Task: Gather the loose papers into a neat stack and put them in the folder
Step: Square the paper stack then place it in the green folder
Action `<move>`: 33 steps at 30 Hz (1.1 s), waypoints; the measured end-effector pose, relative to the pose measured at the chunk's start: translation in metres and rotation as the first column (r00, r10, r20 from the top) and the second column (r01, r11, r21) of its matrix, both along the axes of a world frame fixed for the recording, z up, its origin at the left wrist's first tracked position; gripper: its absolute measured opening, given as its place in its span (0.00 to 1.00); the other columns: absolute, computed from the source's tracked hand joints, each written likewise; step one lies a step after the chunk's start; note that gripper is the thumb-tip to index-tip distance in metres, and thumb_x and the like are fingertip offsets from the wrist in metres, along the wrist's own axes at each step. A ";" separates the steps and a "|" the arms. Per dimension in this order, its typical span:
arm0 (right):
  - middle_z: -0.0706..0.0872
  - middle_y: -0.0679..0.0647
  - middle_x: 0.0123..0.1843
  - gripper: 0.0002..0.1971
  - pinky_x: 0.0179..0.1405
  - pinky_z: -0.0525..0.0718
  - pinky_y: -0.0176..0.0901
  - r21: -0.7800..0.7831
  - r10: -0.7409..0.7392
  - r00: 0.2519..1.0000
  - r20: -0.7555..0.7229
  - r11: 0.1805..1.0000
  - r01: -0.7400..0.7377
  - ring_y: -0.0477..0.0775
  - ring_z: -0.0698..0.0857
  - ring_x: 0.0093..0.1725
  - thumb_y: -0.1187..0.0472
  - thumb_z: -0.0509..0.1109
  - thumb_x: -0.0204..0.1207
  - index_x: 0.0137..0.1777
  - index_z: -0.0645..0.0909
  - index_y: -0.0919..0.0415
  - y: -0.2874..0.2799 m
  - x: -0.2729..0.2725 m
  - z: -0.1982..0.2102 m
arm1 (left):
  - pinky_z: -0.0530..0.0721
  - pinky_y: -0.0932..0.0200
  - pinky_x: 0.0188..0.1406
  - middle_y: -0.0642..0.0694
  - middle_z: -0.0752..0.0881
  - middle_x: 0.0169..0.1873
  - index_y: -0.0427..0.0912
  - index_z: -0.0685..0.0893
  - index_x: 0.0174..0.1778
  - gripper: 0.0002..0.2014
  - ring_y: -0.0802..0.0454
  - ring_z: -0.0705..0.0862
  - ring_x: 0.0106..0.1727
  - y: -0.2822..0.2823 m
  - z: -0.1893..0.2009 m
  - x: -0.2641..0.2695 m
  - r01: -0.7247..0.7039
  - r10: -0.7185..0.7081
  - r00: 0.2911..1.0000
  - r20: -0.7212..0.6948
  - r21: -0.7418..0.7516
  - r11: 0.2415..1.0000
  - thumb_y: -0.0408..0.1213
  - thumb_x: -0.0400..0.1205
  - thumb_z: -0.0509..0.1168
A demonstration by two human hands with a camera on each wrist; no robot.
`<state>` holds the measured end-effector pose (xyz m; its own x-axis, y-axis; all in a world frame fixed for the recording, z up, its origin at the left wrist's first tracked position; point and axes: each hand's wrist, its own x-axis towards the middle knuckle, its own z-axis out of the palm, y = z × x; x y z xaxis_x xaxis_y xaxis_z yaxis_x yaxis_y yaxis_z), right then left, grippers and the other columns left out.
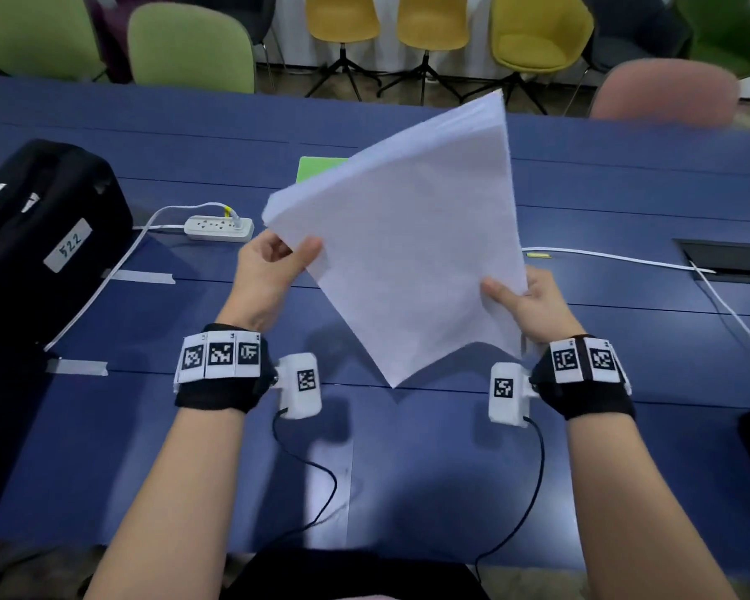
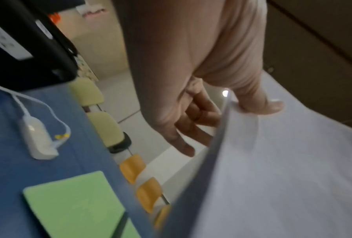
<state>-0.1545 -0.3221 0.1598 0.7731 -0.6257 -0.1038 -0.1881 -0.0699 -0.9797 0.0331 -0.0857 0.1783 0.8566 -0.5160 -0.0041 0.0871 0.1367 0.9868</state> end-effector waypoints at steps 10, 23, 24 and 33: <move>0.85 0.42 0.47 0.17 0.44 0.82 0.25 0.047 0.021 1.000 -0.009 0.999 -0.020 0.23 0.84 0.38 0.73 0.74 0.72 0.47 0.80 0.47 0.046 0.006 -0.034 | 0.85 0.65 0.45 0.55 0.91 0.42 0.45 0.88 0.49 0.10 0.64 0.89 0.42 -0.026 -0.036 -0.046 0.045 -0.028 0.994 -0.109 0.156 0.987 0.31 0.74 0.75; 0.90 0.47 0.37 0.11 0.57 0.78 0.52 0.077 -0.284 0.927 0.244 0.959 0.274 0.52 0.83 0.47 0.60 0.66 0.69 0.33 0.90 0.51 0.048 0.029 -0.003 | 0.80 0.59 0.37 0.45 0.83 0.30 0.42 0.81 0.35 0.14 0.50 0.81 0.32 -0.040 -0.019 -0.044 -0.198 0.218 0.945 -0.243 0.103 0.975 0.49 0.75 0.73; 0.90 0.49 0.39 0.11 0.59 0.79 0.57 0.092 -0.286 0.925 0.251 0.958 0.272 0.54 0.84 0.49 0.61 0.66 0.68 0.35 0.90 0.51 0.047 0.030 -0.003 | 0.81 0.59 0.38 0.46 0.84 0.30 0.42 0.82 0.35 0.13 0.50 0.82 0.33 -0.041 -0.019 -0.045 -0.206 0.224 0.942 -0.248 0.097 0.974 0.48 0.75 0.73; 0.90 0.42 0.51 0.12 0.55 0.82 0.33 0.005 -0.041 0.986 0.160 0.999 0.041 0.40 0.86 0.52 0.56 0.74 0.74 0.56 0.85 0.46 0.048 0.030 -0.003 | 0.81 0.69 0.31 0.54 0.87 0.31 0.44 0.84 0.38 0.12 0.59 0.85 0.33 -0.038 -0.013 -0.036 -0.035 0.069 0.983 -0.169 0.194 0.980 0.50 0.78 0.69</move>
